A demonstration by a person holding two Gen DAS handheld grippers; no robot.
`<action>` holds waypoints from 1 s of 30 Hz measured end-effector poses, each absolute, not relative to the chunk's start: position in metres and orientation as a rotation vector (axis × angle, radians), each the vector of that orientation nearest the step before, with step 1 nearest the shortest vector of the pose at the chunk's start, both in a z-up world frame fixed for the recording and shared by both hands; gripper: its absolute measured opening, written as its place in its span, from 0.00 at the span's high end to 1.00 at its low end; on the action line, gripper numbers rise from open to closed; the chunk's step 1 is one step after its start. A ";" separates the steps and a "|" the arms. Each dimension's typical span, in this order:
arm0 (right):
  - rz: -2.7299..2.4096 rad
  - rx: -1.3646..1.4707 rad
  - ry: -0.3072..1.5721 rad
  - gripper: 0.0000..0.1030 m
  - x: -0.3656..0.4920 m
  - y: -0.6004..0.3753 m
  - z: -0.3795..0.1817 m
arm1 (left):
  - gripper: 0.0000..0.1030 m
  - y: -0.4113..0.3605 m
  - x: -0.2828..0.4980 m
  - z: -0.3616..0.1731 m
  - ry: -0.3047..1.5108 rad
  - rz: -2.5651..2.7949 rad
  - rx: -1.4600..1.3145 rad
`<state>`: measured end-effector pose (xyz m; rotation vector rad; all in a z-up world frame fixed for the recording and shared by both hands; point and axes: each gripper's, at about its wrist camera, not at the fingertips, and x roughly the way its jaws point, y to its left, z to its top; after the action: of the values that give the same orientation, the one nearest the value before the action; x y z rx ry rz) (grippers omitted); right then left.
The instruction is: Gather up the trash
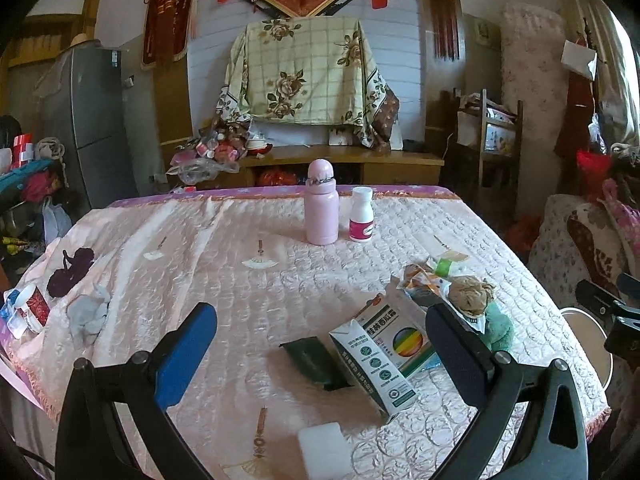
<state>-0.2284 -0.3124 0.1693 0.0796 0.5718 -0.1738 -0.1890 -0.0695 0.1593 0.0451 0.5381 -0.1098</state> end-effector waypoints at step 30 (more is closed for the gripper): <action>-0.167 0.063 0.528 0.00 -0.225 -0.303 0.181 | 0.00 -0.061 -0.187 0.162 0.518 -0.104 0.010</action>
<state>-0.2254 -0.3029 0.1814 0.0629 0.5277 -0.1674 -0.1869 -0.0609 0.1621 0.0099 0.5181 -0.1040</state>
